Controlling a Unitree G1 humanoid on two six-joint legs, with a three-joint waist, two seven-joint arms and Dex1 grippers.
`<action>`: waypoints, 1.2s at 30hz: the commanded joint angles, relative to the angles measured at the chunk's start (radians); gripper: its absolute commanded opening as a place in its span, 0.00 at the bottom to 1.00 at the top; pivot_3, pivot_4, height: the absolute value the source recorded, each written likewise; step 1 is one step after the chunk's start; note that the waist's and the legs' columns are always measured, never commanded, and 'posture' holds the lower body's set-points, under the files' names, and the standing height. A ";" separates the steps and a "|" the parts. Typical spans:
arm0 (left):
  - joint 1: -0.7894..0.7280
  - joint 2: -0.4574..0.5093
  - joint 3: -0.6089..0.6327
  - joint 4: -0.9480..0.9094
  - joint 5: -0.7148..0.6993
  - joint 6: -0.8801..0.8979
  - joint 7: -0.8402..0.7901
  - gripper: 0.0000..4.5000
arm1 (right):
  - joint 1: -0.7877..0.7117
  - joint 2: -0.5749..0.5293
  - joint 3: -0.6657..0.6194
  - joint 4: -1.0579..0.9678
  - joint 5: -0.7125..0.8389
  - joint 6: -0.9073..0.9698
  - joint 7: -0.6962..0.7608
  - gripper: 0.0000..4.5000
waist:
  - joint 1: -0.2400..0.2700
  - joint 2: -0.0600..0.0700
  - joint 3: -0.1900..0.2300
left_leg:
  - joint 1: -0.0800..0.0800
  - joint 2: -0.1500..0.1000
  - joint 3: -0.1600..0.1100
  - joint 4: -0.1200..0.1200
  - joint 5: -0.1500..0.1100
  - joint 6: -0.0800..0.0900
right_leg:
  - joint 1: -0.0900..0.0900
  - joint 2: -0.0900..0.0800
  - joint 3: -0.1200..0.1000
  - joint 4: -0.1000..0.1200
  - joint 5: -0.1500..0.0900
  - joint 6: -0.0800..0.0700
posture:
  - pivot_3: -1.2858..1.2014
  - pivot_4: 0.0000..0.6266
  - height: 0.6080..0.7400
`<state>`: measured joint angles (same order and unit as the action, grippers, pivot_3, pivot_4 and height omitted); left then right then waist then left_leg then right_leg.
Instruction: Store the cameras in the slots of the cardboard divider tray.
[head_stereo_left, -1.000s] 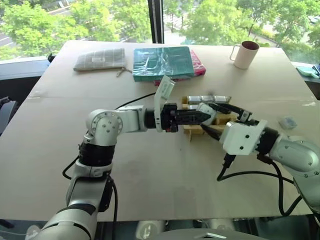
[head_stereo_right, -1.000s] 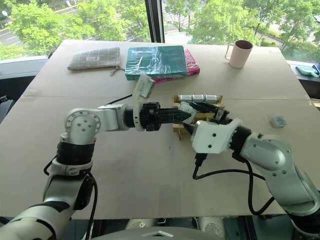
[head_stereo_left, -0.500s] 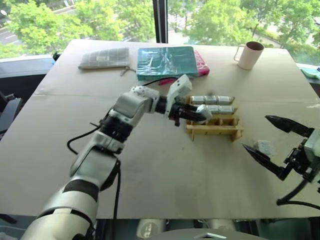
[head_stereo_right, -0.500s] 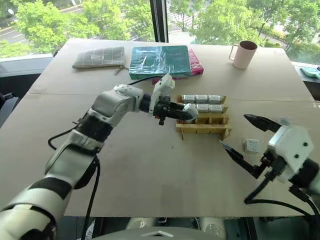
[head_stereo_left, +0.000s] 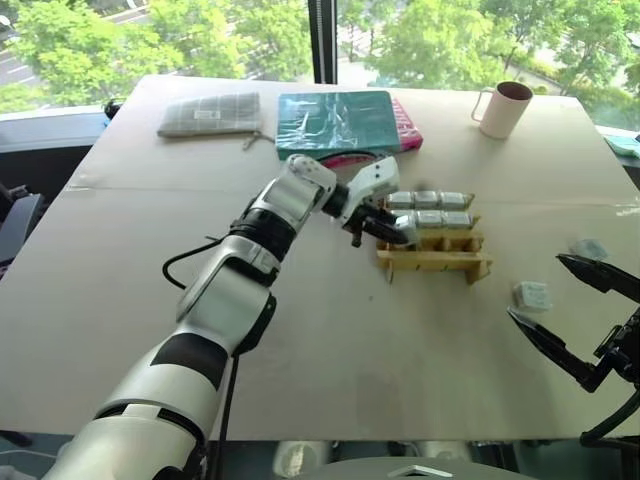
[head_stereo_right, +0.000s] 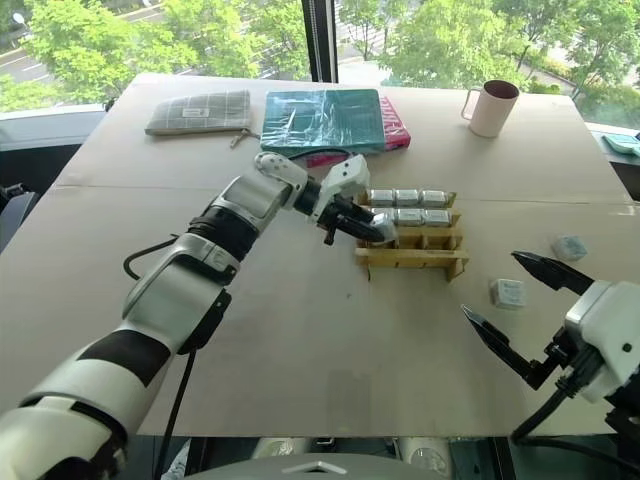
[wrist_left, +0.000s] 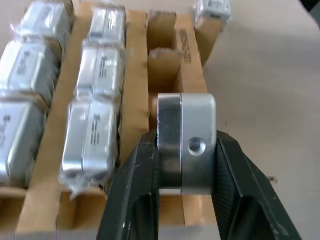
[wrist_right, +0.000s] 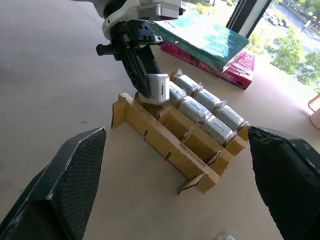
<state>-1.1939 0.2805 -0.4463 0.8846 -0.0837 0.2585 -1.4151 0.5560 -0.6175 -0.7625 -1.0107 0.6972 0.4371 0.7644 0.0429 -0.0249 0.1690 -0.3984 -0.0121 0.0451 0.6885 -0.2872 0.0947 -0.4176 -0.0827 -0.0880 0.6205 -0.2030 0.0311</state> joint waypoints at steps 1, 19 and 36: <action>-0.038 -0.028 -0.019 0.022 0.078 -0.054 0.015 0.17 | 0.005 -0.011 0.003 -0.005 -0.013 -0.033 -0.006 1.00 | 0.001 0.000 0.000 | 0.000 0.000 0.000 0.000 0.000 0.000 | 0.000 -0.004 0.000 0.000 0.000 0.000 | 0.52 0.24 1.00; -0.009 0.014 0.115 -0.307 0.043 0.185 -0.024 0.70 | -0.072 -0.136 0.002 0.106 -0.010 0.014 -0.007 1.00 | -0.001 0.000 0.000 | 0.001 -0.001 -0.001 0.003 0.000 0.001 | 0.001 -0.005 0.000 0.002 0.003 0.000 | 0.52 0.24 1.00; 0.785 0.211 0.581 -1.254 -0.468 0.428 0.185 0.97 | -0.248 0.097 0.385 0.207 -0.275 0.426 -0.625 1.00 | -0.001 0.010 -0.005 | 0.005 -0.001 -0.001 0.001 0.005 -0.011 | 0.003 -0.007 0.002 0.003 0.000 -0.003 | 0.52 0.24 1.00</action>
<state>-0.4165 0.4748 0.1176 -0.3024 -0.5138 0.7233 -1.2352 0.3226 -0.5299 -0.3761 -0.7978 0.4443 0.8501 0.1734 0.0422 -0.0151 0.1640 -0.3936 -0.0132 0.0435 0.6892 -0.2831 0.0814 -0.4147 -0.0896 -0.0863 0.6231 -0.2034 0.0286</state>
